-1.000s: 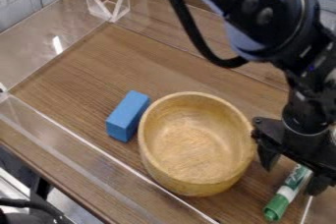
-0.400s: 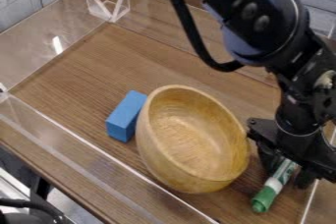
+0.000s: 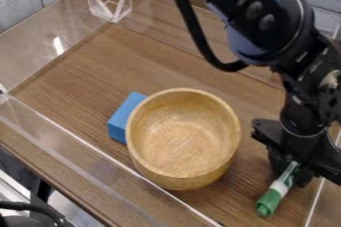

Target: Put the green marker in the brown bowl

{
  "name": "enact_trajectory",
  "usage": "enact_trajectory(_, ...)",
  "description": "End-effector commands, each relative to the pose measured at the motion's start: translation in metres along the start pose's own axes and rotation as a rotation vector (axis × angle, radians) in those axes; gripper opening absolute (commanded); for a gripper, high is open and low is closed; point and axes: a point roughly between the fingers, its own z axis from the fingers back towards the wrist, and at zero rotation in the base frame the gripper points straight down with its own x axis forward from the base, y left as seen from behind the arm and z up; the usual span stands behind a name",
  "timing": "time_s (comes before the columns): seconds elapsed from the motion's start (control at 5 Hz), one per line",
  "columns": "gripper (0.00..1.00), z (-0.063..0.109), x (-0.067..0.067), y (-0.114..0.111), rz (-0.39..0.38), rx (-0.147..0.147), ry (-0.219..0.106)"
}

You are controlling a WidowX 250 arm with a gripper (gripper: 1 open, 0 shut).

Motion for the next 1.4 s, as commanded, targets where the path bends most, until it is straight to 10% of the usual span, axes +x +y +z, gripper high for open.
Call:
enact_trajectory(0.0, 0.00, 0.011, 0.006, 0.000, -0.018, -0.001, -0.018)
enact_trajectory(1.2, 0.00, 0.031, 0.006, 0.004, -0.126, 0.024, 0.024)
